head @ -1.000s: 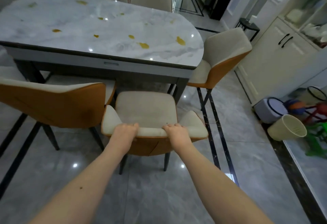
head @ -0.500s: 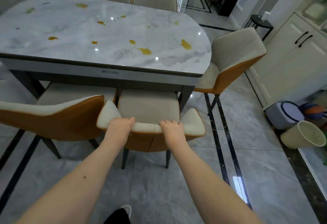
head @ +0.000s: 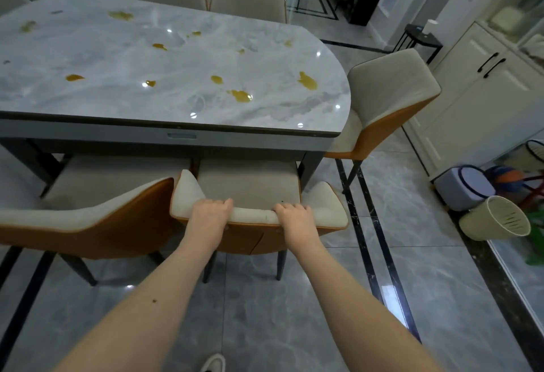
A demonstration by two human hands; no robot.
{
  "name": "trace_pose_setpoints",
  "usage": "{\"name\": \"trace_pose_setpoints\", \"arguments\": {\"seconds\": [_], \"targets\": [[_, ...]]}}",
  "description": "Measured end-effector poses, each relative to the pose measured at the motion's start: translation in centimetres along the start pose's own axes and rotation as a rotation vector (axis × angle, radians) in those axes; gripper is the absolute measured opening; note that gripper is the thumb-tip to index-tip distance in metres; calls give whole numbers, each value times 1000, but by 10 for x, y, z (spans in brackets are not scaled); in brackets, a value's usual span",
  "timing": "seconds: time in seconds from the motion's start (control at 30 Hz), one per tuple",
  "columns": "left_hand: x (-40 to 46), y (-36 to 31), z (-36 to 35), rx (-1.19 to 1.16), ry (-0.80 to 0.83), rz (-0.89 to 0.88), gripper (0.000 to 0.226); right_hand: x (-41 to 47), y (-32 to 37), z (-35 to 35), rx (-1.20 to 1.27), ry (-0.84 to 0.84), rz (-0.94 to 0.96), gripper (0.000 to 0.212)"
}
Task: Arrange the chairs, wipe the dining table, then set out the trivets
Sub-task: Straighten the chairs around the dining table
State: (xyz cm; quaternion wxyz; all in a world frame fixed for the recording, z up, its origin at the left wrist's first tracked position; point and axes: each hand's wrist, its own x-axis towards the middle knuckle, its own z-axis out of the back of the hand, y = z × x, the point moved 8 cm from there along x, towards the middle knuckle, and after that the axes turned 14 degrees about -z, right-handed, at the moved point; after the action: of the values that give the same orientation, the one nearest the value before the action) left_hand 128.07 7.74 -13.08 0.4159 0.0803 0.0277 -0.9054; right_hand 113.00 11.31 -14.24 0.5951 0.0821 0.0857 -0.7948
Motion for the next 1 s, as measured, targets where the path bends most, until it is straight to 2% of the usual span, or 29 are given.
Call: {"name": "trace_pose_setpoints", "arguments": {"seconds": [0.3,0.53,0.77,0.9,1.0], "targets": [[-4,-1,-1,-92,34,1,36,-13,0,10,34,-28,-75,37],[-19,-10,4,-22,-76,129,43,-45,-7,13,91,-122,-22,66],[-35,-32,9,65,-89,146,66,-69,-17,20,112,-124,-18,74],[-47,-47,11,92,-93,159,82,-82,-25,25,105,-122,13,74],[-57,-74,16,53,-106,162,79,-97,-41,24,71,-118,31,63]]}}
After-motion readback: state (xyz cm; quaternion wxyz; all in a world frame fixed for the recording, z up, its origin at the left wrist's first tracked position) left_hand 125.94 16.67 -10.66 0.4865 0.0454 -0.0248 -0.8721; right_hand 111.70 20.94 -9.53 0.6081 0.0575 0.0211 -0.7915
